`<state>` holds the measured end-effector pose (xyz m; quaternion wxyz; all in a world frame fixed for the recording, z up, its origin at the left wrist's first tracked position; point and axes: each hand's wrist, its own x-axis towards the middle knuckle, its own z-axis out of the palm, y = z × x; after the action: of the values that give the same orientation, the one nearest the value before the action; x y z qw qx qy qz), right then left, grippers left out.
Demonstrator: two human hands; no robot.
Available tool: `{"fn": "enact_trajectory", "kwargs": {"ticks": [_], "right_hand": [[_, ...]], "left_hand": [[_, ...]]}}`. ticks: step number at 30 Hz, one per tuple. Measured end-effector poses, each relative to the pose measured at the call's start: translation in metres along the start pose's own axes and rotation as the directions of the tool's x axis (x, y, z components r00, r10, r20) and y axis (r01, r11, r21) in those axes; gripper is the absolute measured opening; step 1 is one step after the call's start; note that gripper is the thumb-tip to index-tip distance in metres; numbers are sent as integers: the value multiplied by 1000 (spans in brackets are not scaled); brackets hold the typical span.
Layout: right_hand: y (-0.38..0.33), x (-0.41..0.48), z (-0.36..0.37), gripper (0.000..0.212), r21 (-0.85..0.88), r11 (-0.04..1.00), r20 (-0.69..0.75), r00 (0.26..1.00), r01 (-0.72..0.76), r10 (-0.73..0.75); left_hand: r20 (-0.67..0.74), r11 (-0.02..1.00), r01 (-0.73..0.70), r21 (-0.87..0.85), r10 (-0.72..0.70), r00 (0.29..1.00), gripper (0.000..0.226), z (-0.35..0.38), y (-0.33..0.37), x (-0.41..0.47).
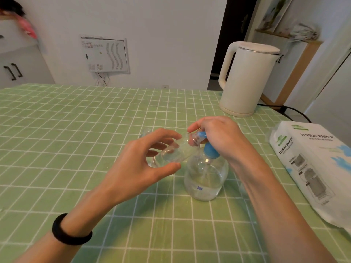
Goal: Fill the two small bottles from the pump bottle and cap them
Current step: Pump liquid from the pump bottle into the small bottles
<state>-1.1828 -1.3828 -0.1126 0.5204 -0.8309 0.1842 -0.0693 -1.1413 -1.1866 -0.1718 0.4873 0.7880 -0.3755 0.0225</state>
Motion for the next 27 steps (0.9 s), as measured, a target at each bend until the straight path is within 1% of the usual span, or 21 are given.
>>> {"fn": "enact_trajectory", "kwargs": {"ticks": [5,9,13,14,17,20,23,25,27], "right_hand": [[3,-2,2,35,27,999,33,999,-31,30],[1,0,-1,36,-44,998,21,999,-33,34],[0,2,-3,46,-142,990,-22,1000,-22,19],[0,1,-3,45,-147,989,-27,1000,-20,17],[-2,1,-3,31,-144,989,-41,999,-37,31],[-5,-2,0,19,-115,991,-18,998,-63,61],[-4,-8,2,14,-124,990,-33,998,-65,62],[0,-8,0,21,-119,991,-27,998,-53,50],[0,-5,0,37,-103,994,-23,999,-45,43]], "left_hand": [[-8,999,4,43,-3,1000,50,-1,-1,-1],[-10,999,-5,40,5,1000,50,-1,0,-1],[-9,1000,-19,22,20,1000,51,-1,-1,0],[-8,1000,-19,21,19,1000,51,-1,-2,0],[-5,1000,-16,15,16,1000,51,-1,-3,1],[-6,1000,-21,22,21,1000,50,-2,-5,1],[-10,999,-20,44,20,1000,50,-2,-5,0],[-11,998,-19,52,19,1000,50,-2,-4,-1],[-9,999,-22,46,23,1000,50,-1,-4,0]]}}
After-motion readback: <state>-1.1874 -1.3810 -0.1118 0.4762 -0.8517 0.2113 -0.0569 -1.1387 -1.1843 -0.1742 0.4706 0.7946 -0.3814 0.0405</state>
